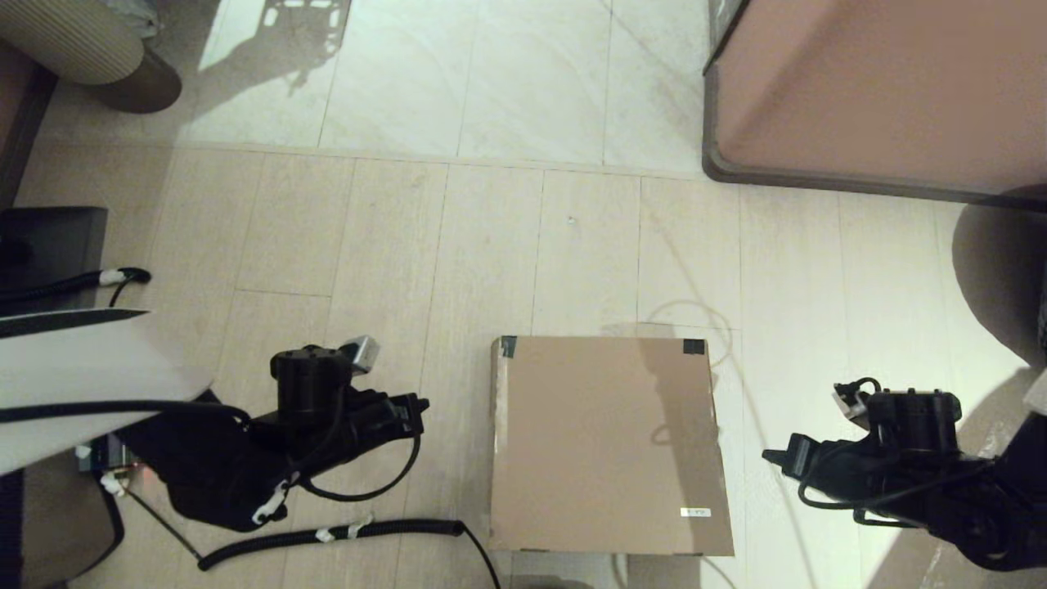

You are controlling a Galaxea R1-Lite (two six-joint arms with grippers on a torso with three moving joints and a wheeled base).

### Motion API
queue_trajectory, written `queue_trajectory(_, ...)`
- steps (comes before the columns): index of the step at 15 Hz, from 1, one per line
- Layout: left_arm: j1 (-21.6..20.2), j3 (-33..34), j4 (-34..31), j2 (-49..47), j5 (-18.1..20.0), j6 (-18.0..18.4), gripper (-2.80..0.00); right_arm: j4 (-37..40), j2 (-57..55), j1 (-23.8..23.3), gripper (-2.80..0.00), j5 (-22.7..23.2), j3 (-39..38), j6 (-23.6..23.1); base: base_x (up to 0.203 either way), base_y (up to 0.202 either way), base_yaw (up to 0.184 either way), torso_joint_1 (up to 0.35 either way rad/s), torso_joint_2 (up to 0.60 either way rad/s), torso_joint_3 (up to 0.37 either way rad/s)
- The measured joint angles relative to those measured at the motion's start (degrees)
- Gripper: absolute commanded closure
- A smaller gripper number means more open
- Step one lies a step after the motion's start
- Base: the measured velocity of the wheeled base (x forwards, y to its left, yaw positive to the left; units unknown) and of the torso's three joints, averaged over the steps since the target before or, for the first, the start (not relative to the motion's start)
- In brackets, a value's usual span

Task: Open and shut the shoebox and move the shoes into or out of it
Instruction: Open the shoe box

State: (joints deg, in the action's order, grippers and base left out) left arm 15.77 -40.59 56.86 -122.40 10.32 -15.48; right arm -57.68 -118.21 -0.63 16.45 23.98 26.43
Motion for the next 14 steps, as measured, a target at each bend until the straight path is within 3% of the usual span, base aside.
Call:
queue_trajectory(6, 4.7, -7.9, -0.2, -8.1, -3.1, 0.0, 0.00, -16.0, -14.7, -0.2, 0.00, -0.6, 0.5, -1.6, 0.000, 0.000, 0.000, 0.000, 0.00, 0.000)
queue_trajectory(11, 6.3, -12.1, -1.0, -12.1, -8.5, 0.1, 0.00, -18.2, -20.2, 0.1, 0.00, -0.7, 2.7, -1.6, 0.000, 0.000, 0.000, 0.000, 0.00, 0.000)
queue_trajectory(14, 8.9, -13.5, -2.7, -13.5, -8.8, 0.1, 0.00, -18.2, -22.2, 0.4, 0.00, -0.7, 4.6, -1.5, 0.000, 0.000, 0.000, 0.000, 0.00, 0.000)
